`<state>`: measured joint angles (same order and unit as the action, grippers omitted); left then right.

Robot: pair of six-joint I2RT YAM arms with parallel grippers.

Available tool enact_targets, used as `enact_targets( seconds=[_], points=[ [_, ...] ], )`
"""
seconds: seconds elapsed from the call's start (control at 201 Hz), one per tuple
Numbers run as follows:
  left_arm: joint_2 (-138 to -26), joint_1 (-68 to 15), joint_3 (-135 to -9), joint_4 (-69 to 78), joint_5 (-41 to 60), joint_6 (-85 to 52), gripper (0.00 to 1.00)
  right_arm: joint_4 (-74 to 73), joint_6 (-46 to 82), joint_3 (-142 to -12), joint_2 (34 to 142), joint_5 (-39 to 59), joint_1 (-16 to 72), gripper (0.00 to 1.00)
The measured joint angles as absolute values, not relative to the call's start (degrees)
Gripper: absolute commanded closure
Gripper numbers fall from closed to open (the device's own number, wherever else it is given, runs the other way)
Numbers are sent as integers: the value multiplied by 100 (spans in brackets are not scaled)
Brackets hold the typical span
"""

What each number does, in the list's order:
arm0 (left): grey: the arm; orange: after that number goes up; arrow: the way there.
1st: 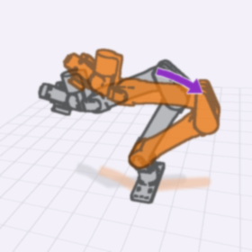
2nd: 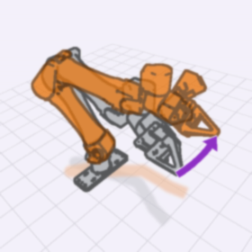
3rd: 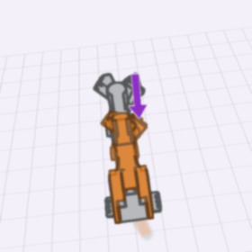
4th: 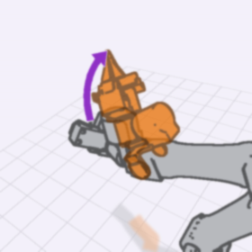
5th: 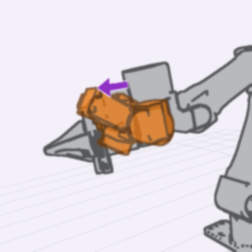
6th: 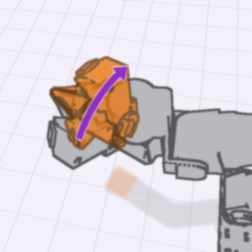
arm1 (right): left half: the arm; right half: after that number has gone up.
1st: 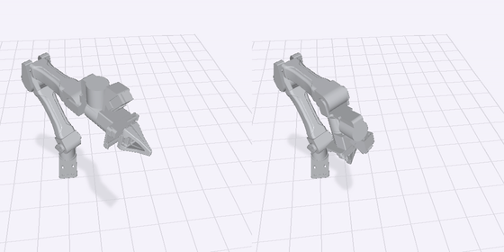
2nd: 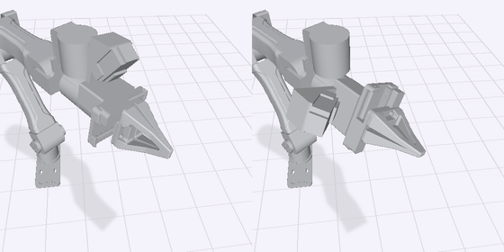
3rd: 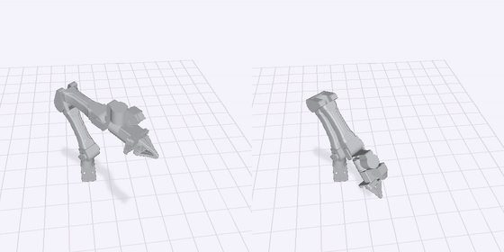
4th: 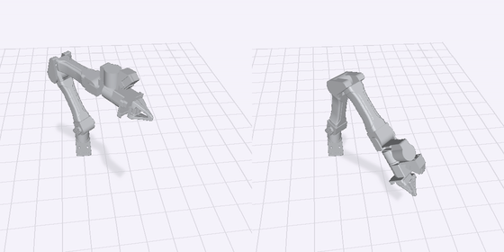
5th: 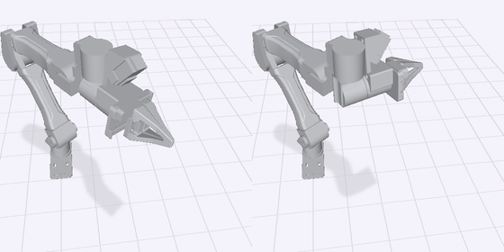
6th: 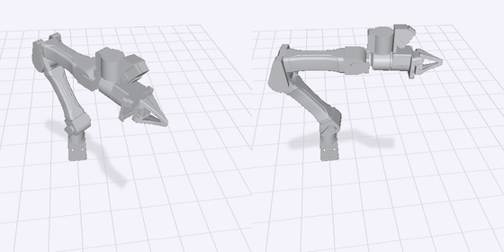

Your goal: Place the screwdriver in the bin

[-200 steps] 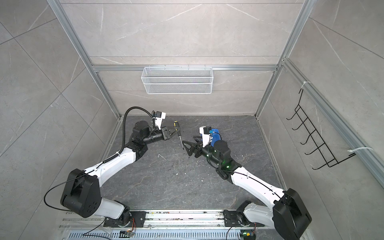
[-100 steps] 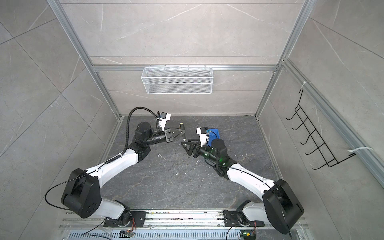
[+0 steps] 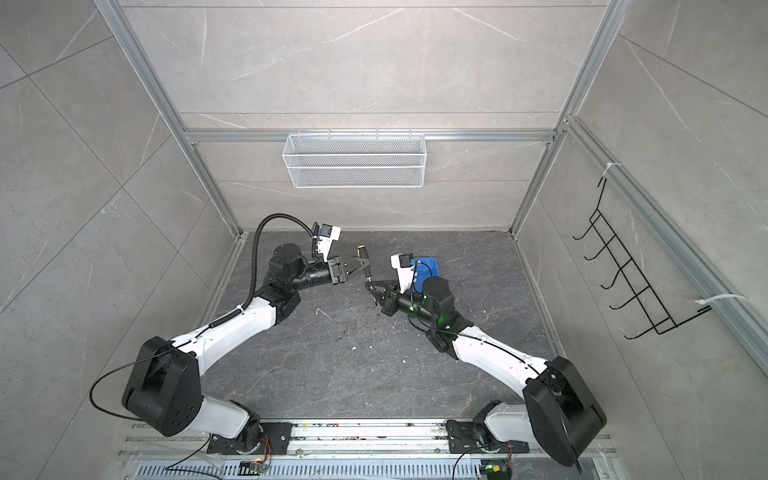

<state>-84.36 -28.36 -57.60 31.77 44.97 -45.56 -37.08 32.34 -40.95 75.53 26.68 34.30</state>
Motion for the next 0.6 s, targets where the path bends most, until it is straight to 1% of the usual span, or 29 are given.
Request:
enact_targets(
  seconds=[0.035, 0.124, 0.209, 0.338, 0.383, 0.483, 0.602],
  points=[
    [-8436, -2836, -5760, 3177, 4497, -4554, 88, -3708, 3234, -4095, 7553, 2668, 3430, 100],
    [-8436, -2836, -5760, 3173, 4488, -4534, 71, -3708, 3232, -4095, 7553, 2668, 3430, 100],
    [-8436, -2836, -5760, 3142, 4453, -4431, 51, -3691, 3216, -4095, 7553, 2657, 3430, 100],
    [-8399, -2836, -5758, 2985, 4342, -4176, 26, -3601, 3192, -4095, 7548, 2552, 3406, 100],
    [-8348, -2836, -5749, 2886, 4261, -3975, 19, -3557, 3173, -4093, 7542, 2506, 3395, 100],
    [-8171, -2838, -5623, 2803, 4117, -3538, 10, -3389, 3111, -4086, 7485, 2392, 3330, 100],
    [-7876, -2869, -5330, 2775, 3909, -2864, 4, -3048, 2969, -4082, 7328, 2198, 3188, 100]
  ],
)
